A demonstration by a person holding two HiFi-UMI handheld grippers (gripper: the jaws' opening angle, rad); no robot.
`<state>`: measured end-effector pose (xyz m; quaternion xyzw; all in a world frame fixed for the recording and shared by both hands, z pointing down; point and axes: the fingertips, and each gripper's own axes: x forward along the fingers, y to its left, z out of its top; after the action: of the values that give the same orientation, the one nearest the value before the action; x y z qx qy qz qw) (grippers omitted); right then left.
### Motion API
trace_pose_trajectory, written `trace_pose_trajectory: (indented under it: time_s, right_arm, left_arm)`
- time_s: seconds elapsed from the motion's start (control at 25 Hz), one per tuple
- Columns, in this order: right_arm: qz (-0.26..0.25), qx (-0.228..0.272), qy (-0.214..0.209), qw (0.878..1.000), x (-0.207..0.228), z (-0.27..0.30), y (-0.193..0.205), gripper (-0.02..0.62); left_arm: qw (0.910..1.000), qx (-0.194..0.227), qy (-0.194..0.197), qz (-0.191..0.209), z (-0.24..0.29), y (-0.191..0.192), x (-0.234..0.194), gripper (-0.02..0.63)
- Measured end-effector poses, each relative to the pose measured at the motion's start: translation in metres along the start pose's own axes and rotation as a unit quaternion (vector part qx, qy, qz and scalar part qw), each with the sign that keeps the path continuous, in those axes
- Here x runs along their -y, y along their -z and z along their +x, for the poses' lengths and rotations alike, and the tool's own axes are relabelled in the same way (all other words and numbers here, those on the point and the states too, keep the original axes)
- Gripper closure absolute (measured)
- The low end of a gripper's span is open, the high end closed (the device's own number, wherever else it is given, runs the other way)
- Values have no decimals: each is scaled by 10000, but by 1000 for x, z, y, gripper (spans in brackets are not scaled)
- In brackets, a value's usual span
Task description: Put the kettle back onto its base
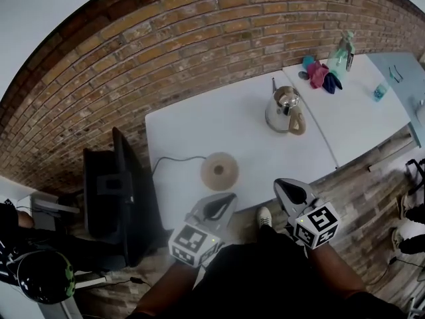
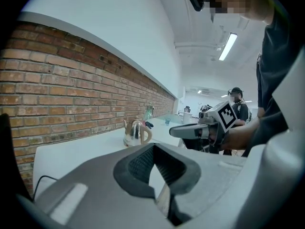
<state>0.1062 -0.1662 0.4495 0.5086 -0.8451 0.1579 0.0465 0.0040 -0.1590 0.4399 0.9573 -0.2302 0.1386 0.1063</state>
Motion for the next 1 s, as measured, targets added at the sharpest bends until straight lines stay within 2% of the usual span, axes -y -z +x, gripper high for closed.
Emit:
trace_pose_trajectory:
  time_s: [0.44,1.0]
  right_arm:
    - [-18,-22,193,9998,62,10,-13,532]
    - [-217,-160,704,9972,152,21,-25,486]
  left_arm:
    - [9998,-200,72,-60,58,-16,-16,606]
    - [9995,-300,-5,-57,119,-26,-32,606]
